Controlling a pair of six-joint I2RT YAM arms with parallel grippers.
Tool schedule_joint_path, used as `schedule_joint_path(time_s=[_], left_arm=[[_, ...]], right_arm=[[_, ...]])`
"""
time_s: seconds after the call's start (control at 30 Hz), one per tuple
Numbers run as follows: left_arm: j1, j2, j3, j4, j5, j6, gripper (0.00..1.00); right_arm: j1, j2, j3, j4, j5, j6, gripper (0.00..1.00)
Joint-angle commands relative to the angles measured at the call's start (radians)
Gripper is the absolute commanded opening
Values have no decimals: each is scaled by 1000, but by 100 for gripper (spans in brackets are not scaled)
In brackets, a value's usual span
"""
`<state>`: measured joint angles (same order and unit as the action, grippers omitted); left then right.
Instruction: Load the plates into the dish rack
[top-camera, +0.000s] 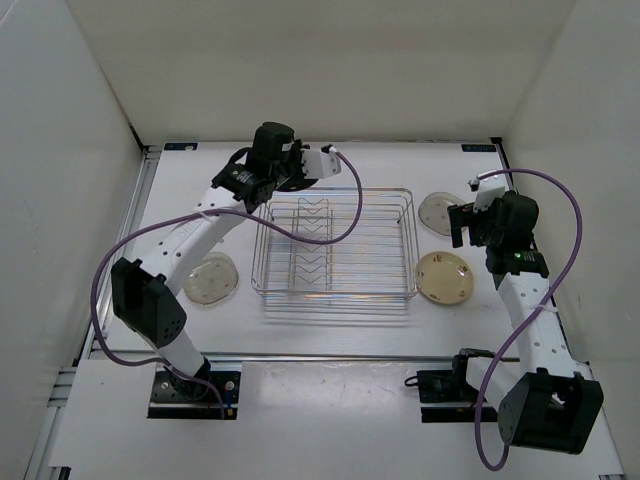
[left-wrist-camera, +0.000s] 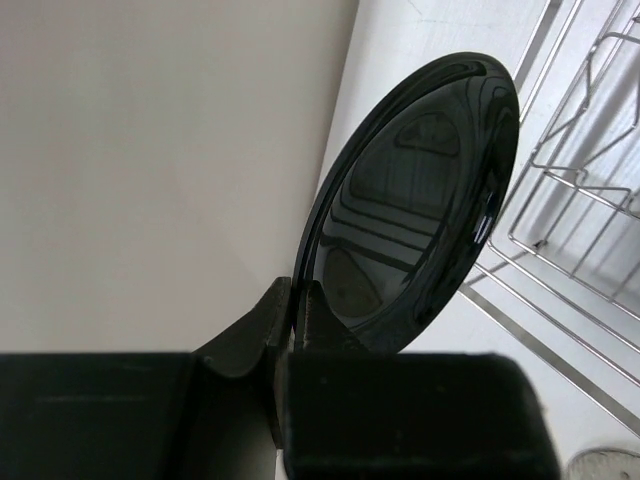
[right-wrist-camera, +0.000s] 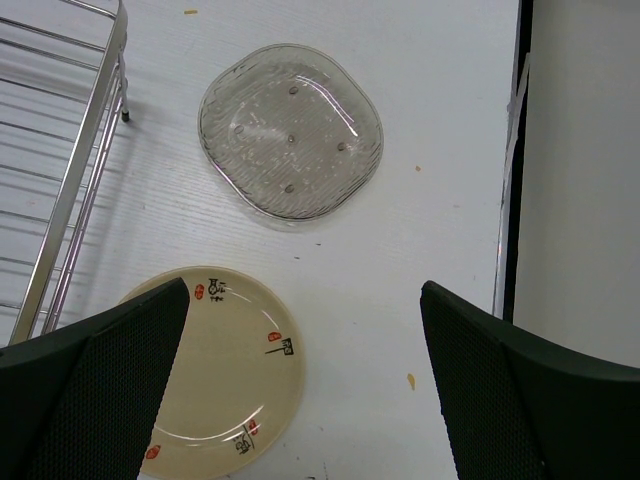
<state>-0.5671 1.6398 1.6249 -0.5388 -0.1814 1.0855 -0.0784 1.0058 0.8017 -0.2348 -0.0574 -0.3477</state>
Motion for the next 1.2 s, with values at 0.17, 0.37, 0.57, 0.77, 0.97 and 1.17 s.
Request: schedule_joint_path(time_s=[0.17, 0.37, 0.57, 0.77, 0.97, 1.17], left_arm=[[-57, 9, -46, 102, -86, 83, 10], [-108, 18, -65, 122, -118, 131, 10], [-140, 18, -65, 131, -148, 175, 10], [-159, 37, -74, 140, -158, 185, 10], [-159, 58, -105, 149, -167, 194, 10], [-168, 89, -105, 168, -167, 194, 10]], right_arm=[[-4, -19, -9, 20, -16, 7, 100], [-14, -10, -9, 20, -16, 7, 100], [-14, -10, -9, 20, -16, 7, 100], [-14, -10, -9, 20, -16, 7, 100], [-14, -10, -9, 20, -16, 7, 100], [-14, -10, -9, 20, -16, 7, 100]])
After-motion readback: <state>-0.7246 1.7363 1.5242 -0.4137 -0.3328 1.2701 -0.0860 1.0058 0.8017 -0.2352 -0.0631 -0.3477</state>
